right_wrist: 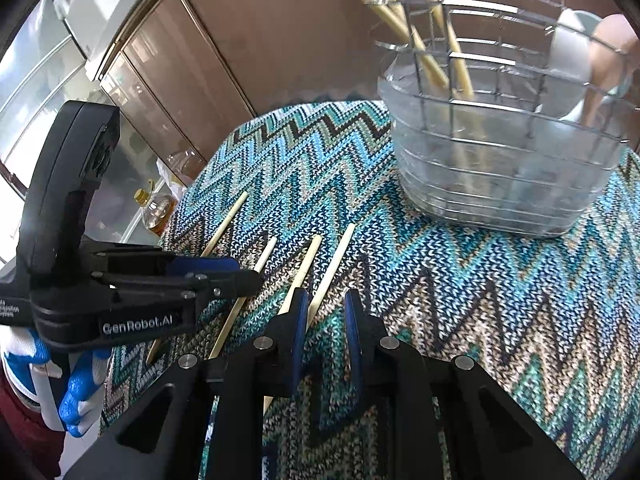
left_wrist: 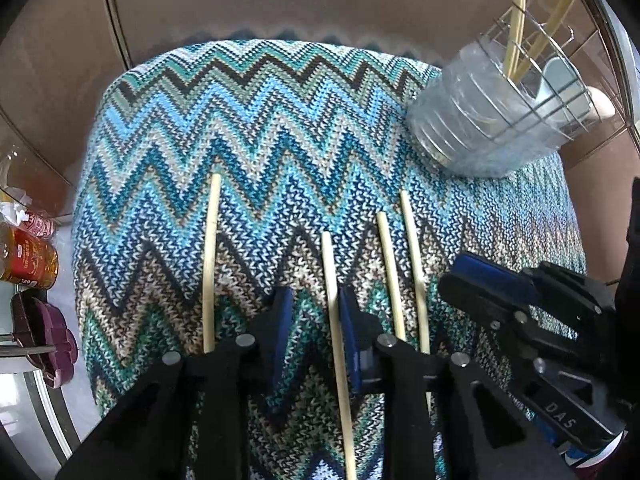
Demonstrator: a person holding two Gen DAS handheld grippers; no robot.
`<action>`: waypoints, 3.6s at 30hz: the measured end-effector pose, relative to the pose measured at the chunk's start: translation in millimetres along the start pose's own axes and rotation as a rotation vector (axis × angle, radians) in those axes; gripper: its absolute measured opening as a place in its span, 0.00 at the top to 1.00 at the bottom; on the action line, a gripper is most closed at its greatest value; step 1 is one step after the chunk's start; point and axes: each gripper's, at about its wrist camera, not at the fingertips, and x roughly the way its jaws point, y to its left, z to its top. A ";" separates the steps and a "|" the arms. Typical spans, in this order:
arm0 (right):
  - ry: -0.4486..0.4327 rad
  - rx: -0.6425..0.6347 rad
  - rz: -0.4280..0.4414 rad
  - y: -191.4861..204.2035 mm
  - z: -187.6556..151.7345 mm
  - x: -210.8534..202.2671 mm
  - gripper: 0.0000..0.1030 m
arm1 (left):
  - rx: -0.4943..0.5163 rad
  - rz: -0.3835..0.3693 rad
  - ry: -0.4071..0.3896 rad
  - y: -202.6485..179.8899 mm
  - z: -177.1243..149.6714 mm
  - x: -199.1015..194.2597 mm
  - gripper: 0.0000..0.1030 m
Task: Organize utensils
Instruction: 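Lower both grippers over the loose chopsticks and close each on one chopstick, then carry both chopsticks into the wire holder and open both grippers, then raise both grippers away from the wire holder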
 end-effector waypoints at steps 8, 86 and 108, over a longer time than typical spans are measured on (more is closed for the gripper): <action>0.065 -0.024 -0.035 6.3 9.6 23.0 0.82 | 0.018 -0.028 0.015 3.2 5.5 5.3 0.87; -0.955 -0.071 -0.091 -50.0 90.8 -131.7 0.95 | -0.183 -0.021 -1.141 -94.9 90.7 -138.7 0.95; -1.076 -0.087 -0.123 9.7 16.6 -273.4 0.64 | -0.142 0.061 -1.238 -104.3 -28.7 -278.1 0.73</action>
